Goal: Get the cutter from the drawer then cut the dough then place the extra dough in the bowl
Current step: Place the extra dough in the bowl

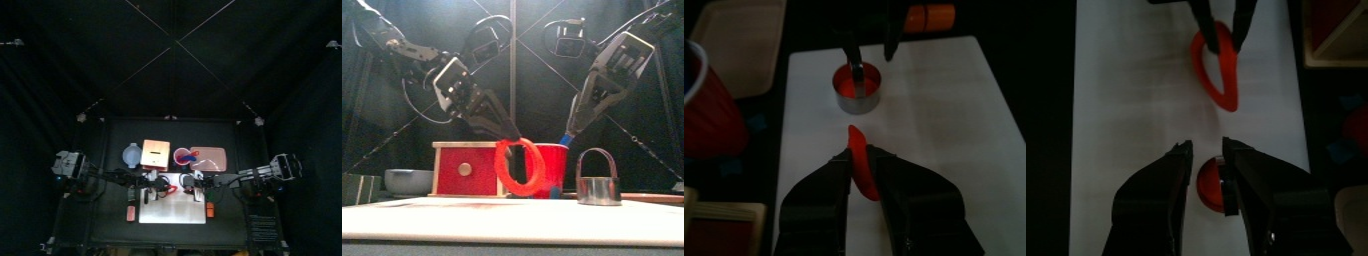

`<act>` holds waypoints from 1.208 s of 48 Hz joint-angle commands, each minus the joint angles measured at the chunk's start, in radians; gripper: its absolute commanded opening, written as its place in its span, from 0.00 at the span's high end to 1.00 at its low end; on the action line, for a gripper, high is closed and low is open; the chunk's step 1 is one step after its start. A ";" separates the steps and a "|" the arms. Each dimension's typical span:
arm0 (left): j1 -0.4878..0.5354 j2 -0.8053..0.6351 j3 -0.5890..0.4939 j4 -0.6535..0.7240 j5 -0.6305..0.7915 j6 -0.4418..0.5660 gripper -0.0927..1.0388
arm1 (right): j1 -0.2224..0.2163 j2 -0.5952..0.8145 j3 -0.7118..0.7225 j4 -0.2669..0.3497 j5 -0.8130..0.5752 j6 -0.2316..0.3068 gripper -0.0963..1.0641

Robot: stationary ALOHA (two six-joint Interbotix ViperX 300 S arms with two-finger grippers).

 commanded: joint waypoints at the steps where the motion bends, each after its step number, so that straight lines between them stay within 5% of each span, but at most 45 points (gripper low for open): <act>1: 0.067 -0.121 0.018 -0.005 -0.044 0.000 0.37 | -0.005 -0.020 -0.009 -0.003 -0.005 -0.002 0.30; 29: 0.426 -0.604 0.396 -0.089 -0.155 -0.005 0.37 | -0.029 -0.011 -0.008 -0.006 -0.003 -0.002 0.30; 47: 0.486 -0.598 0.474 -0.092 0.044 -0.005 0.34 | -0.032 -0.008 -0.023 -0.006 -0.003 -0.002 0.30; 58: 0.506 -0.600 0.480 -0.153 0.072 -0.008 0.23 | -0.032 -0.009 -0.028 -0.002 0.000 0.000 0.30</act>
